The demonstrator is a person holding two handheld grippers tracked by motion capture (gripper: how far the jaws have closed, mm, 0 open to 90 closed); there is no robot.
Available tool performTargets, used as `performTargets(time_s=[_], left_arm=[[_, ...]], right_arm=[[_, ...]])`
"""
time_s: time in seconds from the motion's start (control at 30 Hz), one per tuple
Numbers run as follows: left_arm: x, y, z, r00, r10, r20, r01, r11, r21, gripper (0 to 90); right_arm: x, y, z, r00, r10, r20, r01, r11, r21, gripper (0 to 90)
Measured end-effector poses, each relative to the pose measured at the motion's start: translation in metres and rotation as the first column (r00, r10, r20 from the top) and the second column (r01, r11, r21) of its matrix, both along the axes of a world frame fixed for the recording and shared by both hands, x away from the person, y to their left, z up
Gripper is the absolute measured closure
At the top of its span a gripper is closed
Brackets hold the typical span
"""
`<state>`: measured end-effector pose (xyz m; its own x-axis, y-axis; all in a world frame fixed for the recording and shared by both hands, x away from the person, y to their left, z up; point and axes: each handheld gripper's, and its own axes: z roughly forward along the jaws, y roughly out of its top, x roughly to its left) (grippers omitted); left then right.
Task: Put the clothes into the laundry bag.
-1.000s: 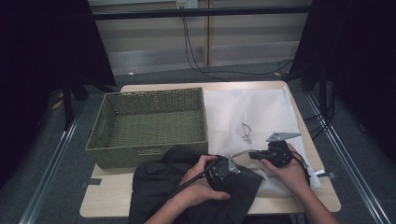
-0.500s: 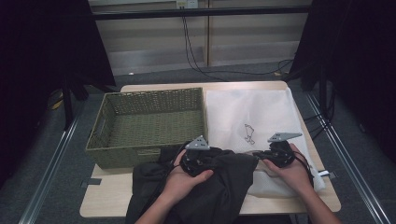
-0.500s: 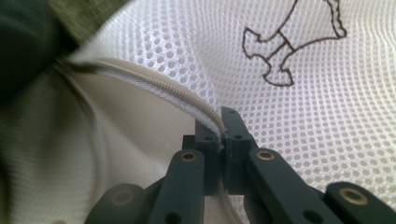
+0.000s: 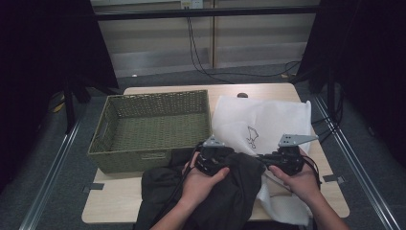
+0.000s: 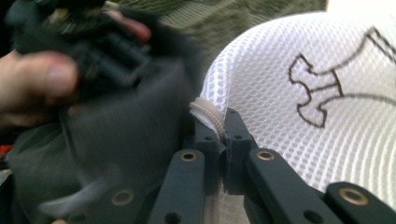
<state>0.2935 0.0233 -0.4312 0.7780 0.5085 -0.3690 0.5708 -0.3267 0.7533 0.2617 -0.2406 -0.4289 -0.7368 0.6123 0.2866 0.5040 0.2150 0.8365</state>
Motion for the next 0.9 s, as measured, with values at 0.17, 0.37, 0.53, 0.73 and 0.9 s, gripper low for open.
performTargets(time_s=[0.17,0.37,0.53,0.73,0.9], left_arm=[[0.001,-0.001,-0.002,0.9992,-0.031,0.026,0.028,0.9942,0.104,79.3],[-0.002,-0.018,-0.042,0.9787,-0.197,-0.059,0.205,0.9238,0.323,77.1],[-0.003,-0.011,-0.039,0.9707,-0.230,-0.070,0.240,0.9062,0.348,77.8],[-0.004,0.009,-0.028,0.9780,-0.196,-0.072,0.207,0.9585,0.197,73.9],[-0.003,0.034,0.005,0.9844,-0.175,-0.024,0.176,0.9812,0.079,75.9]], right_arm=[[-0.002,0.005,0.000,0.9996,-0.018,0.019,0.021,0.988,-0.153,88.0],[0.011,-0.002,-0.017,0.9957,-0.091,-0.017,0.086,0.976,-0.202,87.6],[0.040,-0.029,-0.060,0.9602,-0.263,-0.095,0.231,0.938,-0.260,87.7],[0.045,-0.031,-0.070,0.9528,-0.265,-0.149,0.236,0.953,-0.189,87.7],[0.045,-0.032,-0.072,0.9362,-0.290,-0.199,0.255,0.949,-0.183,87.7]])
